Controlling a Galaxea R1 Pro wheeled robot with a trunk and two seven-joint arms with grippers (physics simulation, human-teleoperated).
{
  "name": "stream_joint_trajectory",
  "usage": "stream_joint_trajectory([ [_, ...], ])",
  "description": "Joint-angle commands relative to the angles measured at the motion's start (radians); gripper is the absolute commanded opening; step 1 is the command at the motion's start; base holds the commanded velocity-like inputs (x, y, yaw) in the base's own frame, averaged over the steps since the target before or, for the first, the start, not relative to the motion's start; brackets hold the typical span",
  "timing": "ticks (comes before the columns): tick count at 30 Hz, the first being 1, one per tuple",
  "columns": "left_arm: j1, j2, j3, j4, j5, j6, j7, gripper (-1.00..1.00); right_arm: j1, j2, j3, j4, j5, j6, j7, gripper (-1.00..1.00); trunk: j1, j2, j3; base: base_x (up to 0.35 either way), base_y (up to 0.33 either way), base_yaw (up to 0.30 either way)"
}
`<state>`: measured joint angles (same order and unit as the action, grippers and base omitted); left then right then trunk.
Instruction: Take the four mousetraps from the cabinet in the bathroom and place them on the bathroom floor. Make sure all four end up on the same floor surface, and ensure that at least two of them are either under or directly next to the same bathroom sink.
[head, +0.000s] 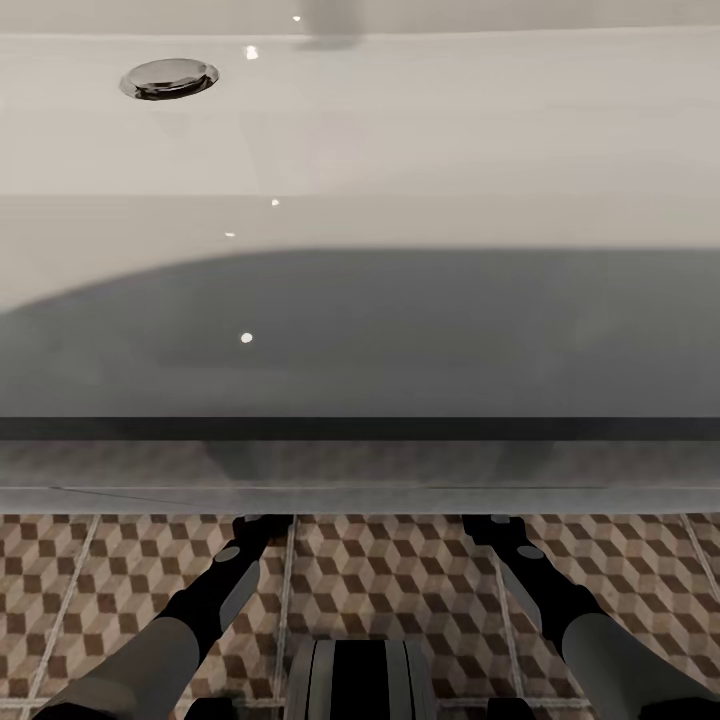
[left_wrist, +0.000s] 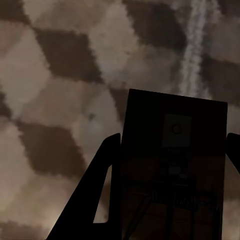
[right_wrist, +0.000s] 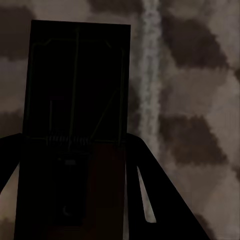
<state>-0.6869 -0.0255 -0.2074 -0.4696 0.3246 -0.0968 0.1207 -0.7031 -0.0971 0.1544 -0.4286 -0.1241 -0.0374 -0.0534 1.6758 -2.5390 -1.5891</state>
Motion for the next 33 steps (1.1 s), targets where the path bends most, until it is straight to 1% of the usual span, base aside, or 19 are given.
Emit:
stream_joint_trajectory([
  [1, -0.001, 0.001, -0.009, 0.001, 0.007, -0.004, 0.011, -1.0, -0.001, -0.001, 0.008, 0.001, -0.014, -0.004, -0.003, -1.0, 0.0, 0.0, 0.0, 0.0, 0.0, 0.0],
  [7, 0.0, -0.001, -0.009, 0.015, 0.007, -0.006, 0.011, -1.0, -0.001, -0.001, 0.008, 0.001, -0.014, -0.004, -0.003, -1.0, 0.0, 0.0, 0.0, 0.0, 0.0, 0.0],
  [26, 0.0, -0.004, -0.009, 0.017, 0.007, -0.008, 0.011, -1.0, -0.001, -0.001, 0.008, 0.001, -0.016, -0.003, -0.003, -1.0, 0.0, 0.0, 0.0, 0.0, 0.0, 0.0],
  [33, -0.001, 0.001, -0.009, 0.017, 0.008, -0.008, 0.011, -1.0, -0.001, -0.001, 0.008, 0.002, -0.016, -0.003, -0.003, -1.0, 0.0, 0.0, 0.0, 0.0, 0.0, 0.0],
])
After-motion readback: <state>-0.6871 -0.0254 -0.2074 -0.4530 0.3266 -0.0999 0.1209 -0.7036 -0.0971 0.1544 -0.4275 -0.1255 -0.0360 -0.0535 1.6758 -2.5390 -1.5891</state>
